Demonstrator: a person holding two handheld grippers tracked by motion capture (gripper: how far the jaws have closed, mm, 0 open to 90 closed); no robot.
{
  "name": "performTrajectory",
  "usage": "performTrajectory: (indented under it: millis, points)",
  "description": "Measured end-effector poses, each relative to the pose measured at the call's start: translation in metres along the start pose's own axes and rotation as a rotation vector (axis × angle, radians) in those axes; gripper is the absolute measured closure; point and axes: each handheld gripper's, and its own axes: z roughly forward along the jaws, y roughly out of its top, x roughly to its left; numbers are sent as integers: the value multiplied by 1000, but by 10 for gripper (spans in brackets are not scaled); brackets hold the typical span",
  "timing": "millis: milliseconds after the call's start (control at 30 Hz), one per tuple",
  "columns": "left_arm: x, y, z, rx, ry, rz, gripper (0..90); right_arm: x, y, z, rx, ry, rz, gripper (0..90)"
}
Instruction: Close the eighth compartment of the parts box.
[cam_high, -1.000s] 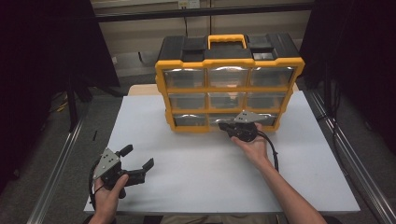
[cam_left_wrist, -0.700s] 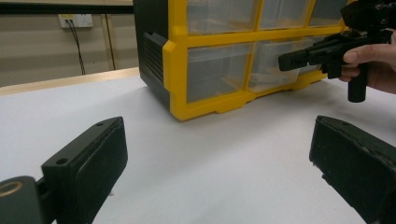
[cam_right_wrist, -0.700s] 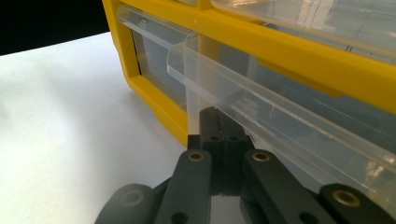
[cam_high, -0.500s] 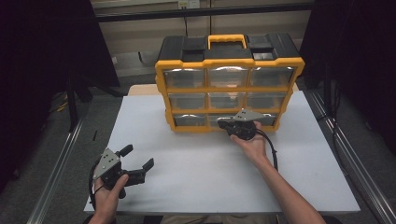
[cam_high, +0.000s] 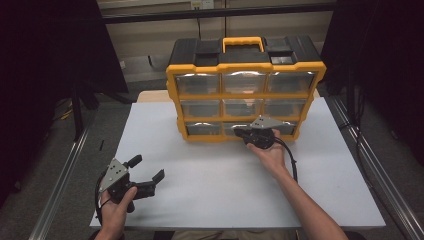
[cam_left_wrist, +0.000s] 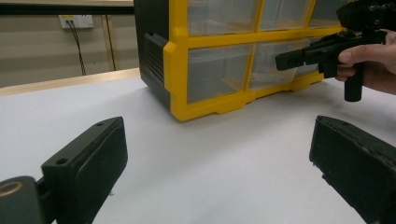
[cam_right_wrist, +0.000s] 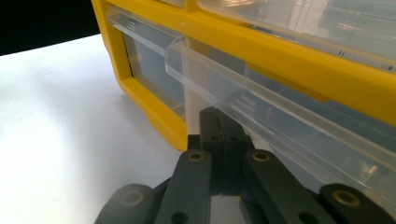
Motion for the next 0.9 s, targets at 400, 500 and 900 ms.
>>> performTrajectory:
  millis: [400,500,900]
  points:
    - [0,0,0,2,0,1,43,-2,0,1,-1,-9,5,900]
    - [0,0,0,3,1,5,43,-3,0,2,-4,-12,8,900]
    - [0,0,0,4,2,5,43,-4,1,5,0,-21,4,900]
